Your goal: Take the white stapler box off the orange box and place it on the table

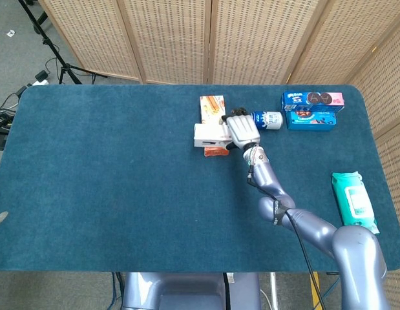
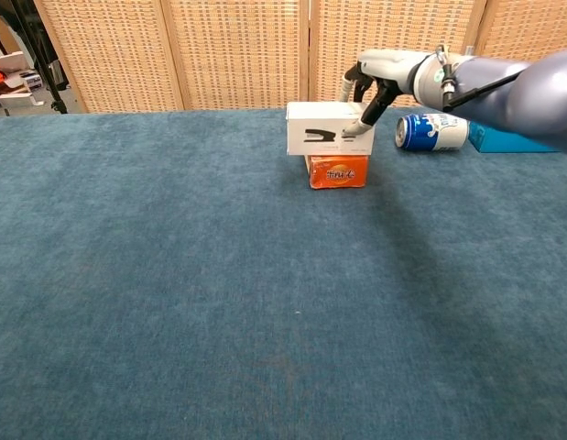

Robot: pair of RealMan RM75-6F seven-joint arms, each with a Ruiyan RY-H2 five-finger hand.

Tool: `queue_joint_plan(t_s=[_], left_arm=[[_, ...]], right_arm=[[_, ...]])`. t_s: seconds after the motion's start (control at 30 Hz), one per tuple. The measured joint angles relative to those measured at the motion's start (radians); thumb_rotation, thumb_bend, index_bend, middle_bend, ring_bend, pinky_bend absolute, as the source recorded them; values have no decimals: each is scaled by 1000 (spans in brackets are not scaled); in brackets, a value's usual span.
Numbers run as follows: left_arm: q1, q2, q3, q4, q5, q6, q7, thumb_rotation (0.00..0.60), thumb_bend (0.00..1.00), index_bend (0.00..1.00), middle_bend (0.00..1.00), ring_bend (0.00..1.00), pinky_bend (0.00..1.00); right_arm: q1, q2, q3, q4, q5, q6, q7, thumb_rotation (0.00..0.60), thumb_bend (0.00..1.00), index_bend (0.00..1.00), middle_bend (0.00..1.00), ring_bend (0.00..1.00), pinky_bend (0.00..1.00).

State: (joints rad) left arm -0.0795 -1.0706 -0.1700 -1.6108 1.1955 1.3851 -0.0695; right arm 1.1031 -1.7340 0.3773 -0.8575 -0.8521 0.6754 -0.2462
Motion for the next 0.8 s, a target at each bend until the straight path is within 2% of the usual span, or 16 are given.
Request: queue_joint_plan(t_s=[0.13,0.23,0.37,0.47,0.57,0.67,0.8], left_arm=[[0,0,2,-1,5,0,0,600,0,0,0,0,0],[3,2,6,-5,17,8,-3,600,0,0,0,0,0],[7,4,12,-9,38,20,-10,600,0,0,0,0,0],[11,6,19,-12,61,28,-16,600,0,0,0,0,0],[15,9,29,-16,91,42,-21,600,0,0,0,0,0],[22,10,41,-20,123,62,-26,600,0,0,0,0,0],[29,11,53,-26,153,80,-27,600,0,0,0,0,0]], right_arm=[[-6,2,5,-5,-44,20,53,600,455,436,460,204,130],[-22,32,7,-52,-73,46,75,600,466,436,464,210,147],[-61,106,2,-169,-121,101,92,600,467,436,464,216,161],[-111,191,-12,-297,-164,157,95,600,525,438,466,224,172],[-188,300,-42,-452,-209,228,92,600,586,452,478,246,196],[-300,418,-99,-598,-269,312,91,600,590,454,478,247,198],[-424,499,-200,-674,-348,407,82,600,595,454,478,248,200]])
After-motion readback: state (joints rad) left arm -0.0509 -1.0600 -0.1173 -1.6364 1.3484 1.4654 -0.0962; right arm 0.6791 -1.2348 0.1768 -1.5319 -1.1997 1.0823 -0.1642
